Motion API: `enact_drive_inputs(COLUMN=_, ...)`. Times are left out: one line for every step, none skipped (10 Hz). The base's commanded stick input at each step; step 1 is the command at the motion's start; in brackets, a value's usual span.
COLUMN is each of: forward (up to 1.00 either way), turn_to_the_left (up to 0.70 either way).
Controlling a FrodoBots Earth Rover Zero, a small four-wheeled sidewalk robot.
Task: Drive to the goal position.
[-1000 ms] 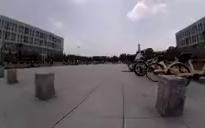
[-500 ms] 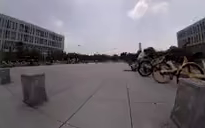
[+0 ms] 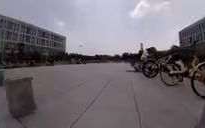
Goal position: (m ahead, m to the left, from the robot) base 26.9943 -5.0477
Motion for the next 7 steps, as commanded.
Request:
enact_drive_inputs(forward=0.7, turn_to_the_left=0.0)
enact_drive_inputs(forward=0.7, turn_to_the_left=0.0)
enact_drive_inputs(forward=0.7, turn_to_the_left=0.0)
enact_drive_inputs(forward=0.7, turn_to_the_left=0.0)
enact_drive_inputs(forward=0.7, turn_to_the_left=0.0)
enact_drive_inputs(forward=0.7, turn_to_the_left=0.0)
enact_drive_inputs(forward=0.7, turn_to_the_left=0.0)
